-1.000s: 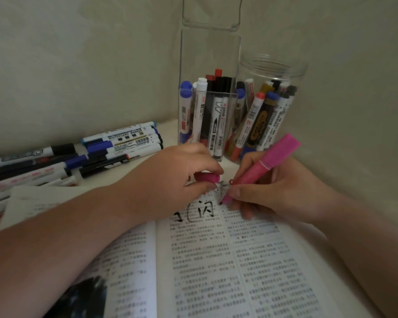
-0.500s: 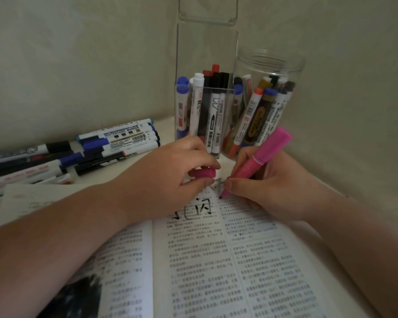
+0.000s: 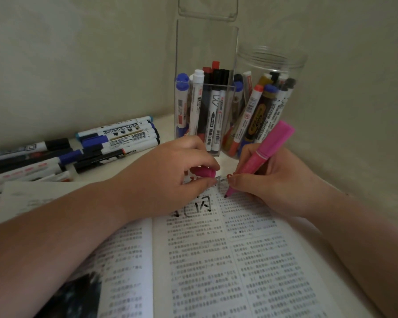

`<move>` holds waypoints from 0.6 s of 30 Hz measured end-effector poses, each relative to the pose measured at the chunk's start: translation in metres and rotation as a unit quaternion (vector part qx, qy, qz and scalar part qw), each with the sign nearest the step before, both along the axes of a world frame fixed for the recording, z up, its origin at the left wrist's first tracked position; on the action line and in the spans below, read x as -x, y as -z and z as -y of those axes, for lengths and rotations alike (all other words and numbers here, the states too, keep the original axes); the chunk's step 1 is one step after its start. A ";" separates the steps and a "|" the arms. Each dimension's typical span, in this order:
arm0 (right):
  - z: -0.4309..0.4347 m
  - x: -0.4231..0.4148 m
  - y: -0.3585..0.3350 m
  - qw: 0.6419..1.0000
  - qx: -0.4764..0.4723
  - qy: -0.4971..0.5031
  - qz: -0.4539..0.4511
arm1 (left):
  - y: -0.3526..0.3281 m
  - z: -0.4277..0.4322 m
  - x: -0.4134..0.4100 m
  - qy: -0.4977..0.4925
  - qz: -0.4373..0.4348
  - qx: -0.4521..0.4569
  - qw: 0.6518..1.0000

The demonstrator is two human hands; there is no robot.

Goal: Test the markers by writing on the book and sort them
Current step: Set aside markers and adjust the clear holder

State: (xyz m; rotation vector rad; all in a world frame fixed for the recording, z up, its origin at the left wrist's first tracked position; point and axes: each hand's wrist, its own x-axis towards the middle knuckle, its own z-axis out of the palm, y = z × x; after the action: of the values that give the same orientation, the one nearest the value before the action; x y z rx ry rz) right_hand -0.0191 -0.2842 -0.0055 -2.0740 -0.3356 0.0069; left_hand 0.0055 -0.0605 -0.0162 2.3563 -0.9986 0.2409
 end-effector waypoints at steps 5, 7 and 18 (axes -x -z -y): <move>-0.002 0.003 0.000 0.999 -0.014 -0.033 -0.030 | 0.000 -0.001 0.000 0.005 0.008 -0.002 1.000; -0.001 0.002 -0.001 1.000 -0.001 -0.022 -0.020 | 0.000 -0.001 -0.001 0.004 0.009 -0.005 1.000; 0.000 -0.002 -0.001 0.997 -0.006 -0.047 -0.067 | 0.000 -0.002 -0.007 0.001 0.024 -0.004 1.000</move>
State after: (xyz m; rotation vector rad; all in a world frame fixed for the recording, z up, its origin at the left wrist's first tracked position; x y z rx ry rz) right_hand -0.0168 -0.2847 -0.0045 -2.0330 -0.3497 0.2008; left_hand 0.0125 -0.0590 -0.0166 2.3672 -1.0270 0.2945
